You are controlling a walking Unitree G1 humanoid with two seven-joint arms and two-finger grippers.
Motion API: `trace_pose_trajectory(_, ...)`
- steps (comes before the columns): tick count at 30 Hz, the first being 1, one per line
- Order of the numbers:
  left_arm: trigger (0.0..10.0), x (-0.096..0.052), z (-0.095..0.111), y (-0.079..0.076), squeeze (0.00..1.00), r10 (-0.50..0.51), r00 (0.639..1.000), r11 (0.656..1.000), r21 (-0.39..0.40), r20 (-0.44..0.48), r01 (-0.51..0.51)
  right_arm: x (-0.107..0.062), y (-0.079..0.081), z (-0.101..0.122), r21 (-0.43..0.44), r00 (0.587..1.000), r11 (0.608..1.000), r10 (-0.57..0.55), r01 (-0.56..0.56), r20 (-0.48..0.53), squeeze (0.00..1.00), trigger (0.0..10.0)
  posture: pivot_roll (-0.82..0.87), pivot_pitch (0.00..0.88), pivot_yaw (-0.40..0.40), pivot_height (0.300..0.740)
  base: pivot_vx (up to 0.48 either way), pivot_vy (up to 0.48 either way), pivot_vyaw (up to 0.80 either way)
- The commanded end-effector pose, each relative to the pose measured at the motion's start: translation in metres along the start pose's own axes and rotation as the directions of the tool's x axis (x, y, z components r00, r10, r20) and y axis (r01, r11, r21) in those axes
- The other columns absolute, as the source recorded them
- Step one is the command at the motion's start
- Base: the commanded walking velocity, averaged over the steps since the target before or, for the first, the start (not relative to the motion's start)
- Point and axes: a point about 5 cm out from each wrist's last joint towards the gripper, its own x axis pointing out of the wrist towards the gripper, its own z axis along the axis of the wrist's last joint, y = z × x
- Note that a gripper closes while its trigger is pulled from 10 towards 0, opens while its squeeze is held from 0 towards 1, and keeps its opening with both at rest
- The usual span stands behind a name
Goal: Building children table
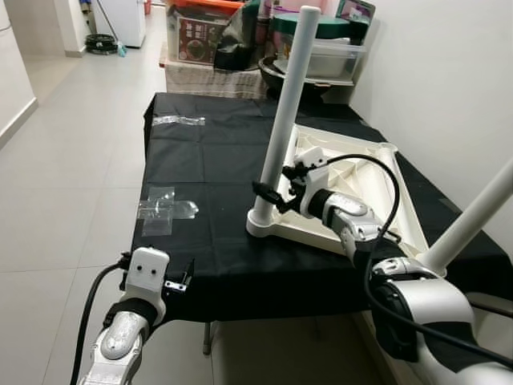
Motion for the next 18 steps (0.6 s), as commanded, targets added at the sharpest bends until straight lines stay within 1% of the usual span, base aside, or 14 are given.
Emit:
trace_pose_trajectory(1,10.0,0.001,-0.003,-0.004,0.00,-0.017,1.000,1.000,0.008,-0.013,0.017,0.002,0.001,0.002,0.019,0.999,1.000,-0.023,0.023,0.025,0.00,10.0,0.11,0.000,-0.158,0.740,0.000,0.000,0.00)
trace_pose_trajectory(2,10.0,0.001,-0.003,-0.004,0.00,-0.018,1.000,1.000,0.007,-0.013,0.018,0.005,0.005,0.002,0.029,0.999,0.999,-0.038,0.037,0.034,0.00,10.0,0.11,0.000,-0.158,0.740,0.000,0.000,0.00)
trace_pose_trajectory(3,10.0,0.001,-0.003,-0.004,0.00,-0.018,1.000,1.000,0.007,-0.013,0.018,0.005,0.005,0.002,0.029,0.999,0.999,-0.038,0.037,0.034,0.00,10.0,0.11,0.000,-0.158,0.740,0.000,0.000,0.00)
trace_pose_trajectory(5,10.0,0.001,-0.003,-0.004,0.00,-0.019,1.000,1.000,0.008,-0.013,0.019,0.010,0.014,0.000,0.058,0.999,0.998,-0.021,0.018,0.049,0.00,10.0,0.11,0.000,-0.158,0.740,0.000,0.000,0.00)
trace_pose_trajectory(6,10.0,0.002,-0.003,-0.004,0.00,-0.018,1.000,1.000,0.007,-0.013,0.018,0.015,0.023,-0.001,0.071,0.998,0.997,-0.009,0.004,0.061,0.00,10.0,0.12,0.000,-0.159,0.740,0.000,0.000,0.00)
trace_pose_trajectory(7,10.0,0.002,-0.004,-0.004,0.00,-0.018,1.000,1.000,0.007,-0.013,0.018,0.016,0.025,-0.002,0.072,0.998,0.997,-0.009,0.004,0.063,0.00,10.0,0.12,0.000,-0.159,0.740,0.000,0.000,0.00)
trace_pose_trajectory(10,10.0,0.002,-0.004,-0.004,0.00,-0.019,1.000,1.000,0.007,-0.014,0.019,0.021,0.031,-0.001,0.071,0.997,0.997,-0.045,0.040,0.065,0.00,10.0,0.12,0.000,-0.159,0.740,0.000,0.000,0.00)
trace_pose_trajectory(11,10.0,0.002,-0.004,-0.005,0.00,-0.021,1.000,1.000,0.006,-0.014,0.021,0.025,0.036,-0.001,0.060,0.994,0.995,-0.084,0.080,0.071,0.00,10.0,0.11,0.000,-0.157,0.740,0.000,0.000,0.00)
trace_pose_trajectory(13,10.0,0.002,-0.004,-0.005,0.00,-0.022,1.000,1.000,0.006,-0.014,0.022,0.026,0.038,0.000,0.054,0.992,0.994,-0.101,0.097,0.075,0.00,10.0,0.11,0.000,-0.157,0.740,0.000,0.000,0.00)
trace_pose_trajectory(14,10.0,0.004,-0.003,-0.007,0.00,-0.024,1.000,1.000,0.003,-0.011,0.024,0.030,0.045,0.000,0.060,0.988,0.990,-0.130,0.125,0.087,0.00,7.8,0.11,0.000,-0.158,0.740,0.000,0.000,0.00)
trace_pose_trajectory(15,10.0,0.004,-0.003,-0.007,0.00,-0.024,1.000,1.000,0.003,-0.011,0.024,0.030,0.045,0.000,0.060,0.988,0.990,-0.130,0.125,0.087,0.00,7.8,0.11,0.000,-0.158,0.740,0.000,0.000,0.00)
trace_pose_trajectory(16,10.0,0.004,-0.003,-0.007,0.00,-0.025,1.000,1.000,0.002,-0.010,0.025,0.031,0.047,0.000,0.067,0.986,0.989,-0.139,0.134,0.087,0.00,6.2,0.11,0.000,-0.160,0.740,0.000,0.000,0.00)
trace_pose_trajectory(18,10.0,0.004,-0.003,-0.007,0.00,-0.024,1.000,1.000,0.001,-0.009,0.024,0.032,0.048,-0.001,0.080,0.984,0.986,-0.155,0.148,0.087,0.00,6.2,0.11,0.000,-0.160,0.740,0.000,0.000,0.00)
